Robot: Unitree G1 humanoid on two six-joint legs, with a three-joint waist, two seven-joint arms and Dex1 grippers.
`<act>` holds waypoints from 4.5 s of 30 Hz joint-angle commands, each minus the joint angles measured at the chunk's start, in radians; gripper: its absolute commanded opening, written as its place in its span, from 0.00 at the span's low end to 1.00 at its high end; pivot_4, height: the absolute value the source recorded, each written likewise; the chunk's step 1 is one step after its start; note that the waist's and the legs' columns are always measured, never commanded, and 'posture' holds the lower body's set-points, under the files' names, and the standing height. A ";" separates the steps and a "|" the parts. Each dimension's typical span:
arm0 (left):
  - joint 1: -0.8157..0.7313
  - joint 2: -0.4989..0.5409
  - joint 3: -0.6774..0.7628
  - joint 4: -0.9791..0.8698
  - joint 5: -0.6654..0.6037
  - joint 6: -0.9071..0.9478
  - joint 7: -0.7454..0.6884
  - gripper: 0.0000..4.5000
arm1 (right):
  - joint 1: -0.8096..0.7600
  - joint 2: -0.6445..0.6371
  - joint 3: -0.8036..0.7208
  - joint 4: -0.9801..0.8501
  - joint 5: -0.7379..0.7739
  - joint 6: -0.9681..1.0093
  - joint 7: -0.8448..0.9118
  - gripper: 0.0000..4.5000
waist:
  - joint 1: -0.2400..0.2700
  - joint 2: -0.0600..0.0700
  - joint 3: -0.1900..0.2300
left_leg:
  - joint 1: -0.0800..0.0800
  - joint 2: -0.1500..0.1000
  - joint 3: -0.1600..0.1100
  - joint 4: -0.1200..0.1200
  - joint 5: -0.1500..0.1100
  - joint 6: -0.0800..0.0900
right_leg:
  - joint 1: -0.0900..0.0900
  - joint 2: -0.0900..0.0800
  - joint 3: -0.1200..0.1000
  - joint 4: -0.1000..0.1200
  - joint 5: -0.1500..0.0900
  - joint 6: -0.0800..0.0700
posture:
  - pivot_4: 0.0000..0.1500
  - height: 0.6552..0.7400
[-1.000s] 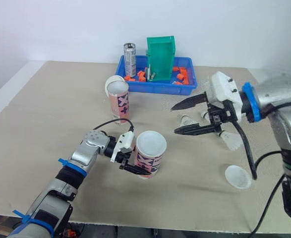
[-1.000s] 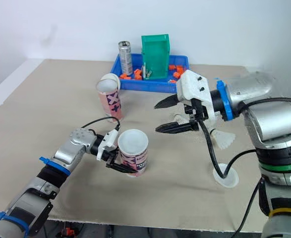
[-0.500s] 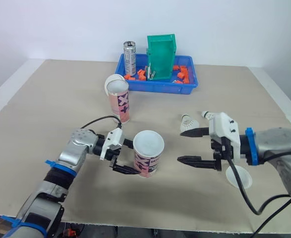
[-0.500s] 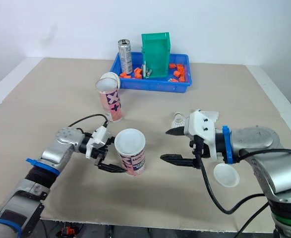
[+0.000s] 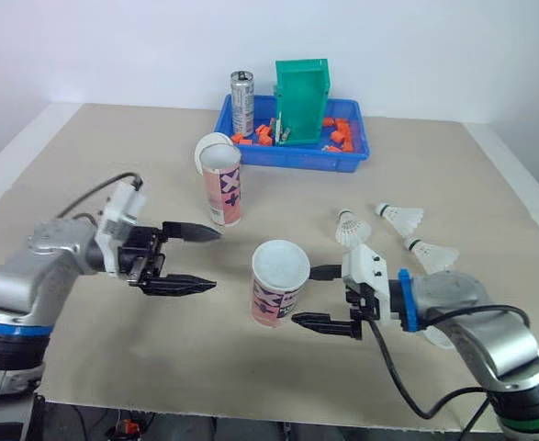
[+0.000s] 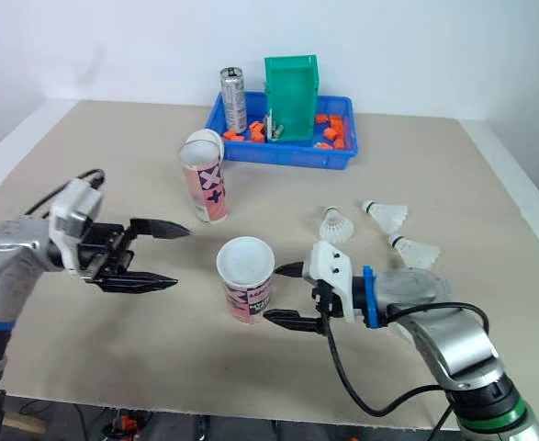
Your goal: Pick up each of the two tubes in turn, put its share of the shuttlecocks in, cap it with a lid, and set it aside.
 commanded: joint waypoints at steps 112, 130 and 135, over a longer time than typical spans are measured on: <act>0.097 0.039 -0.006 -0.042 0.087 -0.133 0.098 1.00 | -0.279 0.060 -0.331 0.423 -0.023 -0.209 -0.123 0.47 | 0.003 0.000 0.004 | 0.000 0.000 0.001 0.002 0.001 -0.004 | 0.000 0.000 0.000 0.000 0.003 -0.001 | 1.00 0.95; -0.189 -0.449 -0.238 0.288 0.321 -0.367 0.294 1.00 | -0.153 -0.216 -0.701 0.979 -0.116 -0.265 -0.418 0.47 | -0.009 0.005 0.003 | 0.002 -0.004 0.004 0.003 0.000 -0.002 | 0.002 0.000 0.008 0.000 0.007 0.000 | 1.00 0.95; -0.254 -0.530 -0.259 0.383 0.366 -0.426 0.316 1.00 | -0.151 -0.217 -0.714 1.105 -0.114 -0.288 -0.425 0.47 | -0.009 0.005 0.003 | 0.002 -0.005 0.006 0.004 0.003 0.001 | 0.002 -0.001 0.011 0.000 0.009 0.007 | 1.00 0.95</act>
